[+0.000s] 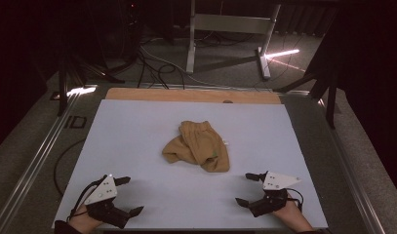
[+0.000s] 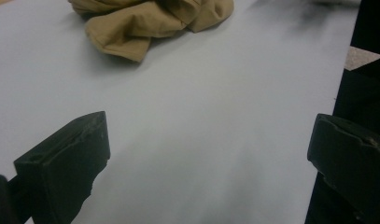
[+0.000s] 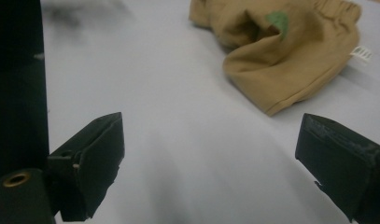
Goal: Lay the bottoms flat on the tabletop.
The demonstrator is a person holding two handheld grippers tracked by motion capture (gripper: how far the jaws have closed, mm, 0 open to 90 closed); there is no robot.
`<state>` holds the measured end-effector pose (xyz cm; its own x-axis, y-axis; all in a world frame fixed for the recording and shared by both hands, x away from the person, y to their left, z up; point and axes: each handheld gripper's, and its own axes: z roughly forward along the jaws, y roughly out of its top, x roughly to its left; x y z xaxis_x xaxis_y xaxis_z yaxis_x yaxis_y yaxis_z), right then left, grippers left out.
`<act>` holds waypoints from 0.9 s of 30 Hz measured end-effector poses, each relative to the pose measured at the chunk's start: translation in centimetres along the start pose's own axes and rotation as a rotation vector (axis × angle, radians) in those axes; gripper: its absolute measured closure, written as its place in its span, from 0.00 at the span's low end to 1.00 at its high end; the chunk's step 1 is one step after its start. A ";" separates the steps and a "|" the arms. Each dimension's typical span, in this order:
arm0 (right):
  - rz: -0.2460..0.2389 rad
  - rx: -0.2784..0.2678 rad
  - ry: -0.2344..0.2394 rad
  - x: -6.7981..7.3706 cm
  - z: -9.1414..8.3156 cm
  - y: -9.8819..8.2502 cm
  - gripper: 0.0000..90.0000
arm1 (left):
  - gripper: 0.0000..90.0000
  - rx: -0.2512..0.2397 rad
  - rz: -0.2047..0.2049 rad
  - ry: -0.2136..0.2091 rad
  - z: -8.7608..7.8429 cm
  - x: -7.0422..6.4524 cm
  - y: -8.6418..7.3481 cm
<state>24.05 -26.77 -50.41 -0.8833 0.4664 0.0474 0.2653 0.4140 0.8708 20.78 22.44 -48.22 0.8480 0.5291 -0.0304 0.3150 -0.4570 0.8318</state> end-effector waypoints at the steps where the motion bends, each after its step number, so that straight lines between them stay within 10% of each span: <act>1: 0.003 0.006 0.018 0.1 0.1 0.0 0.09 | 0.00 -0.004 -0.004 -0.007 0.0 0.0 0.1; 27: -0.026 0.009 0.075 1.8 -1.7 3.0 0.09 | 0.00 0.013 0.037 -0.132 0.1 -0.8 2.1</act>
<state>22.61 -26.03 -46.91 -0.9162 0.3959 0.0616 0.2452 0.4325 0.8677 20.85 21.00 -46.55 0.9076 0.4133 -0.0736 0.2876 -0.4844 0.8262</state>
